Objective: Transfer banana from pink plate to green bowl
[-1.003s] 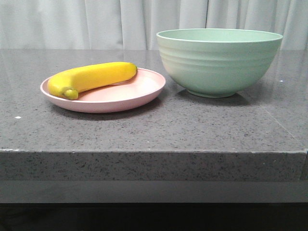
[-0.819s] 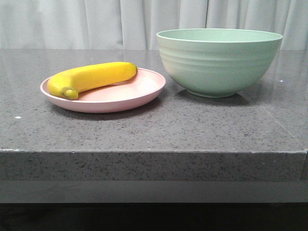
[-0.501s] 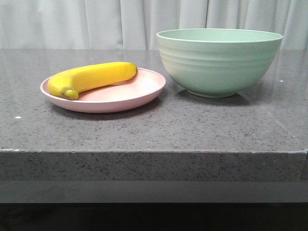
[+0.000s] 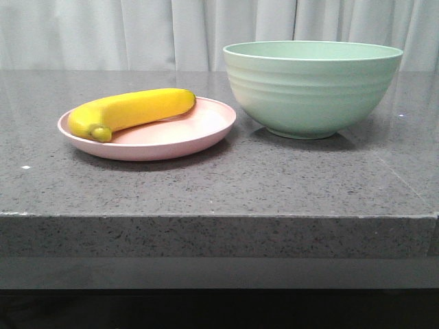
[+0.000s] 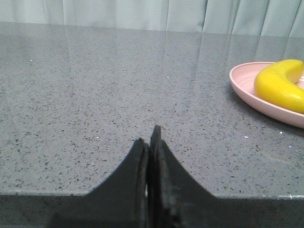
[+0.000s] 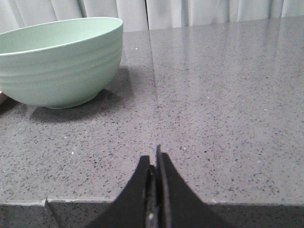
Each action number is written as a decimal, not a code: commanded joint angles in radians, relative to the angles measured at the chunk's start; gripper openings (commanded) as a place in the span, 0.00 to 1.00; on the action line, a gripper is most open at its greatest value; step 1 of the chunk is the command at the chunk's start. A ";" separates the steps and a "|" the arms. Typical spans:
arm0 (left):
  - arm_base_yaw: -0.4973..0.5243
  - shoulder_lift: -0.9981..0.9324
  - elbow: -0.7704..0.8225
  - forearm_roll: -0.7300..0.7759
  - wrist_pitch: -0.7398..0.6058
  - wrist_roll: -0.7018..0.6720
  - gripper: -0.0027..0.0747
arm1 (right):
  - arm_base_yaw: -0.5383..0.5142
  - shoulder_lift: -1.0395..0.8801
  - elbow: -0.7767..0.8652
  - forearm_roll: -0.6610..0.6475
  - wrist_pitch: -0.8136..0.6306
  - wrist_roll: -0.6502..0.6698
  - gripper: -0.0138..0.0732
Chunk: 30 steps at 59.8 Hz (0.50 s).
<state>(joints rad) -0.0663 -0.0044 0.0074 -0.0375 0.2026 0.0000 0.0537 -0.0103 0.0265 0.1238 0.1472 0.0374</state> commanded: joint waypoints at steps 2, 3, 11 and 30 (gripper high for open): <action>0.003 -0.019 0.003 -0.009 -0.088 -0.005 0.01 | -0.006 -0.024 0.001 -0.012 -0.075 0.000 0.09; 0.003 -0.019 0.003 -0.009 -0.088 -0.005 0.01 | -0.006 -0.024 0.001 -0.012 -0.075 0.000 0.09; 0.003 -0.019 0.003 -0.009 -0.088 -0.005 0.01 | -0.006 -0.024 0.001 -0.012 -0.078 0.000 0.09; 0.003 -0.019 -0.011 -0.028 -0.178 -0.008 0.01 | -0.006 -0.024 -0.001 -0.012 -0.147 0.000 0.09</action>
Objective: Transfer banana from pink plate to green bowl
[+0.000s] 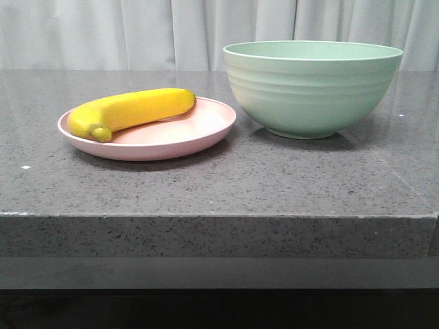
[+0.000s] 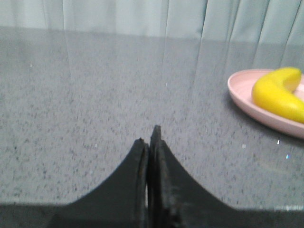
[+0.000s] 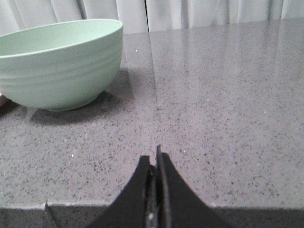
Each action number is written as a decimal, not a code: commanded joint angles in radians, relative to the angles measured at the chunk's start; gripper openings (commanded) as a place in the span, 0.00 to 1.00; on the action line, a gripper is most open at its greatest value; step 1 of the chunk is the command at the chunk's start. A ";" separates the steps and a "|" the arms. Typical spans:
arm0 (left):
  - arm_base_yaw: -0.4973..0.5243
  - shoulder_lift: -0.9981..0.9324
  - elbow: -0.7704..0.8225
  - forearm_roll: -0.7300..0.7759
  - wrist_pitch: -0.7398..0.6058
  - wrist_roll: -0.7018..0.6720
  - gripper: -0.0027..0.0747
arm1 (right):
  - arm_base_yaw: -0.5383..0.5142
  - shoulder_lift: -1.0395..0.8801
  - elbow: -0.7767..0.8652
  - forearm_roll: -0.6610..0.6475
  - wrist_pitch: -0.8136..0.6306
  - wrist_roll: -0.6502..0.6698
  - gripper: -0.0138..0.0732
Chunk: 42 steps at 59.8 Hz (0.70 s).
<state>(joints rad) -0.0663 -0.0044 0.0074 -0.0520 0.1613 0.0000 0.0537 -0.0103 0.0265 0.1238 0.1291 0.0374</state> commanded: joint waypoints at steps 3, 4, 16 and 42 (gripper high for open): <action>0.003 -0.019 -0.035 -0.014 -0.146 -0.008 0.01 | -0.006 -0.024 -0.010 -0.012 -0.150 0.000 0.09; 0.003 -0.019 -0.046 -0.014 -0.146 -0.008 0.01 | -0.006 -0.024 -0.016 -0.012 -0.150 0.000 0.09; 0.003 0.070 -0.268 -0.009 -0.062 -0.008 0.01 | -0.006 0.008 -0.220 -0.013 0.037 0.000 0.09; 0.003 0.388 -0.462 -0.009 -0.048 -0.008 0.01 | -0.006 0.313 -0.506 -0.047 0.133 0.000 0.10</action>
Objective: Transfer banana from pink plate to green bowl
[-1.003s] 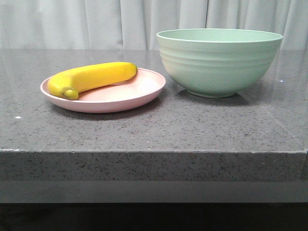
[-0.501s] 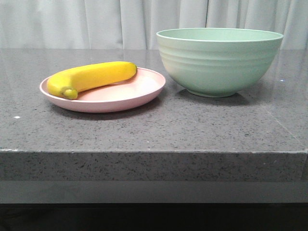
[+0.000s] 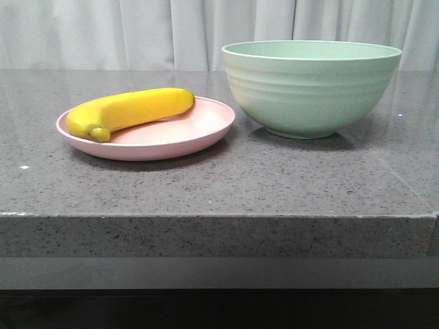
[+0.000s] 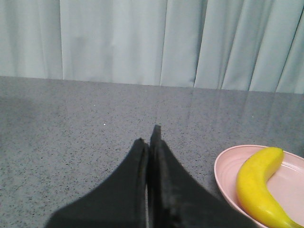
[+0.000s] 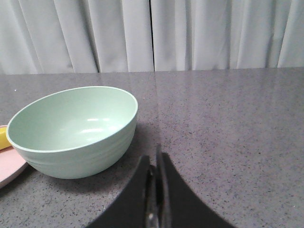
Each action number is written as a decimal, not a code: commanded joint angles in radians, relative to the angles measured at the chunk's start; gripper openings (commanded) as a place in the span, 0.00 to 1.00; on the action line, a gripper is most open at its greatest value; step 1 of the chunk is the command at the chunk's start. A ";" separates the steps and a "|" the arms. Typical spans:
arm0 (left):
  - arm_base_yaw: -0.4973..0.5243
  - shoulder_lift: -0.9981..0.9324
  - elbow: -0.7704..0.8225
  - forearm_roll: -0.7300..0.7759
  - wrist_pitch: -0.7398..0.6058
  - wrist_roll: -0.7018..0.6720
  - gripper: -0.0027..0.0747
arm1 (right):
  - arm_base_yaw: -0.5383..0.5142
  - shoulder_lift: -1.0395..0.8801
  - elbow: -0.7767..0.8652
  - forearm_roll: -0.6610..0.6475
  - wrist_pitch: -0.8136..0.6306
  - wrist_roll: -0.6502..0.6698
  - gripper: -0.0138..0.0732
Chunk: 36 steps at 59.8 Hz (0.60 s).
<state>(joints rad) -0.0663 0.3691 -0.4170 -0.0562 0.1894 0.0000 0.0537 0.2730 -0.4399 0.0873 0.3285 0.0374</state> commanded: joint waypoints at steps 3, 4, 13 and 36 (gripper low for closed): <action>0.003 0.015 -0.037 -0.005 -0.076 -0.008 0.06 | -0.006 0.030 -0.039 -0.011 -0.064 0.000 0.12; 0.003 0.015 -0.037 -0.005 -0.076 -0.008 0.08 | -0.006 0.030 -0.039 -0.011 -0.065 0.000 0.13; 0.003 0.015 -0.037 -0.005 -0.074 -0.008 0.58 | -0.006 0.030 -0.039 -0.011 -0.066 0.000 0.46; -0.023 0.115 -0.140 -0.017 0.055 0.000 0.77 | -0.006 0.030 -0.039 -0.011 -0.066 0.000 0.74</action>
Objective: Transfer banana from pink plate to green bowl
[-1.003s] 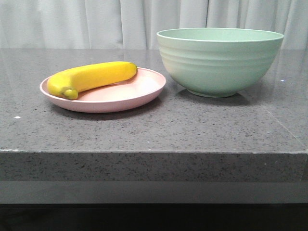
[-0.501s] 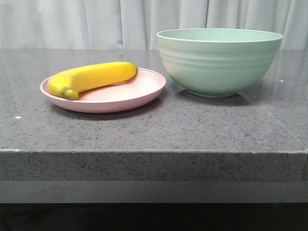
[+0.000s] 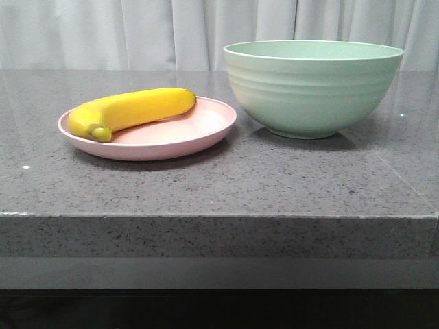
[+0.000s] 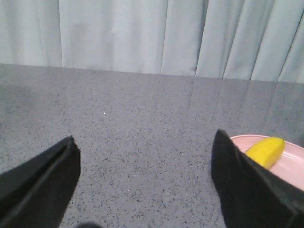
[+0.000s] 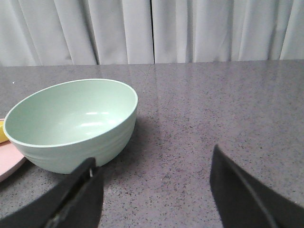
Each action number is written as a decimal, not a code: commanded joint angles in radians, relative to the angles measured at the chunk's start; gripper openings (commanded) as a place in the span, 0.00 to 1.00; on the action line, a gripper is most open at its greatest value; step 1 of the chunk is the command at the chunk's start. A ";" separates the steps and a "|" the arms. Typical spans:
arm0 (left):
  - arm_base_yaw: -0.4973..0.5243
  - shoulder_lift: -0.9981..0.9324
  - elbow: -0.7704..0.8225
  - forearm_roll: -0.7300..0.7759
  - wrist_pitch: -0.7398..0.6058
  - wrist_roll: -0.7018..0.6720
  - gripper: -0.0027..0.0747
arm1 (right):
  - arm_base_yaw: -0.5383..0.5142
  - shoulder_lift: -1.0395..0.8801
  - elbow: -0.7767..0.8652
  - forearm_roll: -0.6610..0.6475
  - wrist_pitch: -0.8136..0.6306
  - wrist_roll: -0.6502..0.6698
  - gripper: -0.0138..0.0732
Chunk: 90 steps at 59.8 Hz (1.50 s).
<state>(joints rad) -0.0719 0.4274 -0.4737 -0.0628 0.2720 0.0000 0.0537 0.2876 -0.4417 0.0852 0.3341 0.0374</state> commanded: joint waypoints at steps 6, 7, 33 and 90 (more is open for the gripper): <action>-0.068 0.162 -0.180 -0.011 0.028 0.016 0.77 | -0.006 0.015 -0.037 -0.009 -0.072 0.000 0.74; -0.076 0.187 -0.201 -0.011 0.036 0.019 0.77 | -0.006 0.015 -0.037 -0.009 -0.072 0.000 0.74; -0.337 0.787 -0.642 -0.011 0.350 0.032 0.77 | -0.006 0.015 -0.037 -0.009 -0.072 0.000 0.74; -0.398 1.177 -0.833 -0.043 0.471 0.035 0.77 | -0.006 0.015 -0.037 -0.009 -0.053 0.000 0.74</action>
<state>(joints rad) -0.4611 1.6357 -1.2728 -0.0920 0.7741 0.0340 0.0537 0.2876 -0.4417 0.0835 0.3484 0.0374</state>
